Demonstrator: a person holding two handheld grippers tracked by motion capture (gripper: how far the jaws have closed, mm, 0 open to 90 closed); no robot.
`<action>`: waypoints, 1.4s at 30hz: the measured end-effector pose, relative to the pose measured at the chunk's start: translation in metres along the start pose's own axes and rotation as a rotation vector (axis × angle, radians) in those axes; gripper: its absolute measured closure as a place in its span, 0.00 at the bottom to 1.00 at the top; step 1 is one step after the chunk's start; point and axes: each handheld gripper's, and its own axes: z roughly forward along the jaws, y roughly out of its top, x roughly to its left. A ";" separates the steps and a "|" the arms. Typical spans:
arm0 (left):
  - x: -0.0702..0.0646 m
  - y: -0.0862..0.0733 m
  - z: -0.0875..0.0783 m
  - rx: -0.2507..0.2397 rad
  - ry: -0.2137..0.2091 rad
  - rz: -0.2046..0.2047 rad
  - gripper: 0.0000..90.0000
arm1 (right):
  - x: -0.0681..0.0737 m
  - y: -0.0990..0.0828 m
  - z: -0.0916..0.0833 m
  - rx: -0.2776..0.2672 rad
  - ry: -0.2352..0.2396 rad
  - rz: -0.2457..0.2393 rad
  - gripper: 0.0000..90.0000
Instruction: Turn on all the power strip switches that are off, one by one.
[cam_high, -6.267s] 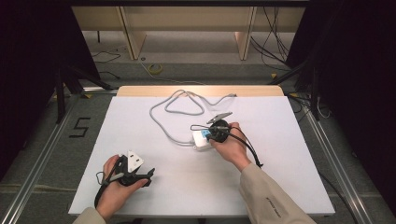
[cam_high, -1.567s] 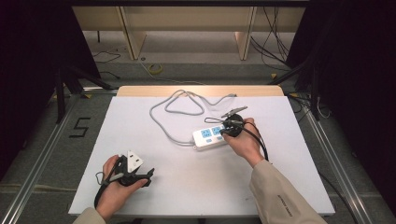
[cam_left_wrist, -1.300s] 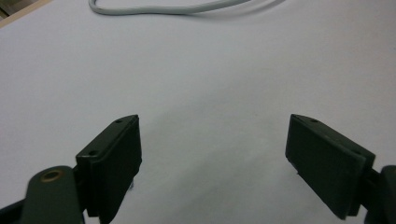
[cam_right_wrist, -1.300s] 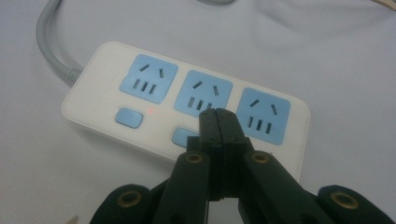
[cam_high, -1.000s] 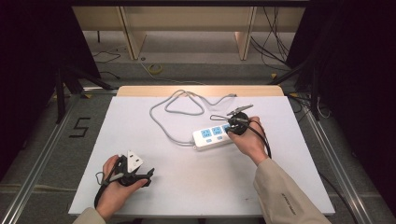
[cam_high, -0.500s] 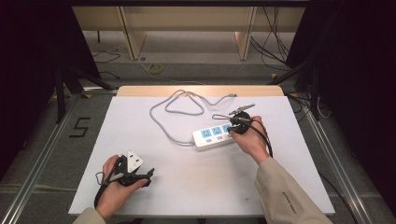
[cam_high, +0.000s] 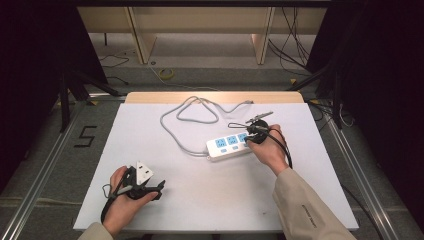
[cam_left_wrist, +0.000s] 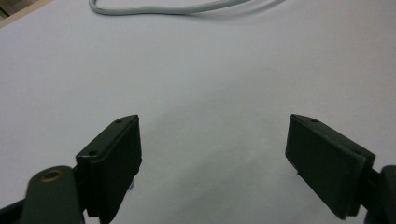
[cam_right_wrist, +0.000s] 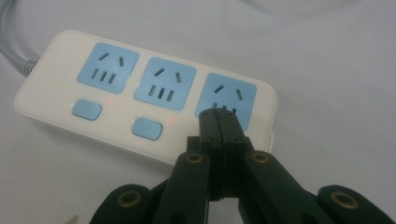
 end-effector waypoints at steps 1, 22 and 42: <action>0.000 0.000 0.000 0.000 0.000 0.000 0.20 | 0.000 0.000 0.000 0.002 0.000 0.001 1.00; 0.000 0.000 0.000 -0.001 0.001 0.001 0.20 | -0.002 -0.002 0.006 0.023 0.000 0.003 1.00; 0.000 0.001 0.000 0.002 -0.001 0.007 0.20 | -0.001 -0.001 0.009 0.035 -0.005 -0.005 1.00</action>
